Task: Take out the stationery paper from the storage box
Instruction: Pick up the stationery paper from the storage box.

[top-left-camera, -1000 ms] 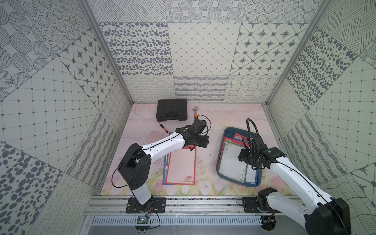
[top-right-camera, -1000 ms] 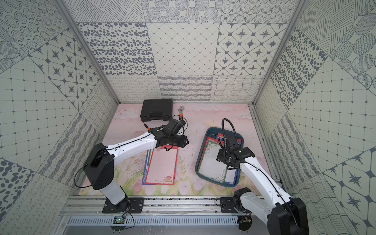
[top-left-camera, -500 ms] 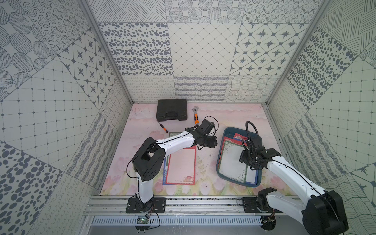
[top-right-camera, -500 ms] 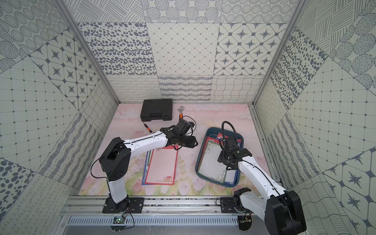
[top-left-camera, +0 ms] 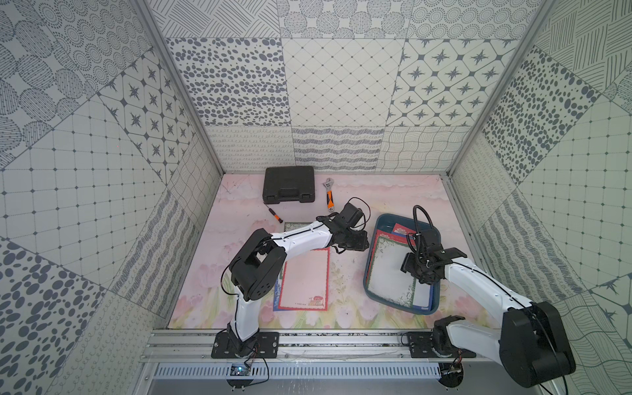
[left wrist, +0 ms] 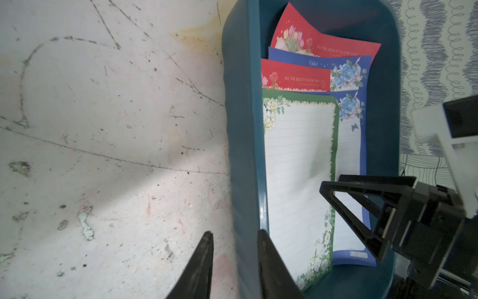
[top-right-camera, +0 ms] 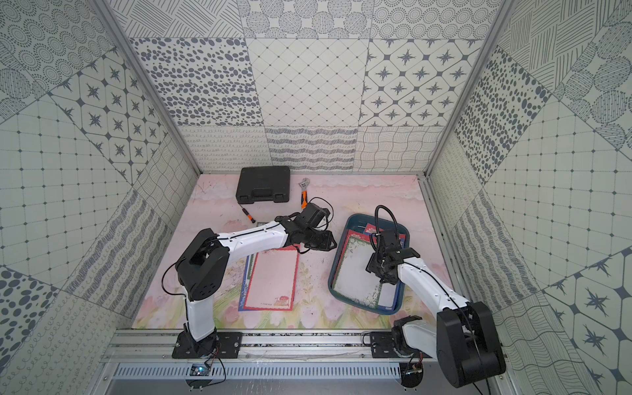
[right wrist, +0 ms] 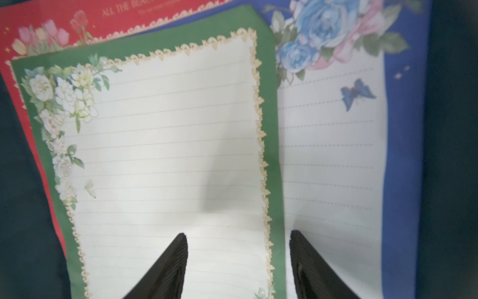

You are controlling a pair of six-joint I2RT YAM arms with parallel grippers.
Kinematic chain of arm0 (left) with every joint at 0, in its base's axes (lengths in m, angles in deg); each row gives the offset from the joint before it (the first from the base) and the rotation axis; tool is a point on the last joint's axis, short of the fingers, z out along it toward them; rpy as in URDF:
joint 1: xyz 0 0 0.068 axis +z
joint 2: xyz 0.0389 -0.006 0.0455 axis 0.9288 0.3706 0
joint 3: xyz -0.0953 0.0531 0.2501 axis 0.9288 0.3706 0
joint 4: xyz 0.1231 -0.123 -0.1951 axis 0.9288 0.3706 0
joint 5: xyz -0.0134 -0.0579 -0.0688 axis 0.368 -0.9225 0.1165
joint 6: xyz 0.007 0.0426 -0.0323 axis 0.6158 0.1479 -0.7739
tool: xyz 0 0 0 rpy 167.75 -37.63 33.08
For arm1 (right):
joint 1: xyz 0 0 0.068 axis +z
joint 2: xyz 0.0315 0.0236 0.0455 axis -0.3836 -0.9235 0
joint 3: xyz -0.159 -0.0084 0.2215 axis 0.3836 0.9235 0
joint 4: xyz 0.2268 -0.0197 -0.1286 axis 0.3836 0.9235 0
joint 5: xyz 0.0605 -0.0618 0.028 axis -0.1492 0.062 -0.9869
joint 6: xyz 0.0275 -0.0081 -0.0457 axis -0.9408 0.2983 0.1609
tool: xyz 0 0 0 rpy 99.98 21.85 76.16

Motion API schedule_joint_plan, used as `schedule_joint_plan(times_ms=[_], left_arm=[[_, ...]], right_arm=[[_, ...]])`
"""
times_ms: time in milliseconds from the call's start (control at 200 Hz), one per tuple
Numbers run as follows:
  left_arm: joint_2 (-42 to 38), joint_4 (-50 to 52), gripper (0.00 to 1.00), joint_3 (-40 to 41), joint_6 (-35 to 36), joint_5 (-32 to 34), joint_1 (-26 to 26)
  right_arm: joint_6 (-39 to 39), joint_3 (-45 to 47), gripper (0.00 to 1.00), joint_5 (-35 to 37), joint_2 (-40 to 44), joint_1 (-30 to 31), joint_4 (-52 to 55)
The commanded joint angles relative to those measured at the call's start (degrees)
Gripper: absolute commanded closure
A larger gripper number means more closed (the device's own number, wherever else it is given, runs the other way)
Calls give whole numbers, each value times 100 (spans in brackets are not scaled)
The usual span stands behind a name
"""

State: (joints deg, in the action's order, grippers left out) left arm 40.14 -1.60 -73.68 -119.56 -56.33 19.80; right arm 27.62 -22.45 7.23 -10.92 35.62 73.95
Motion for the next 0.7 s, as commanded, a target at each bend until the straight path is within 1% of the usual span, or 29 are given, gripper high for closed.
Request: schedule_joint_plan(times_ms=[0,205,400,695], left_arm=[[93,-36,70,-134,-143,-193,-39],[150,12,70,-191,-183,-311,-36],[177,5,70,-165,-205,-361,-35],[245,-23,70,-176,-206,-412,-41]], right_arm=[[76,103,35,-182,-66,-57,-223],[85,175,35,-367,-80,-154,-252],[88,134,40,-529,10,-179,-219],[63,62,41,-479,200,-181,58]])
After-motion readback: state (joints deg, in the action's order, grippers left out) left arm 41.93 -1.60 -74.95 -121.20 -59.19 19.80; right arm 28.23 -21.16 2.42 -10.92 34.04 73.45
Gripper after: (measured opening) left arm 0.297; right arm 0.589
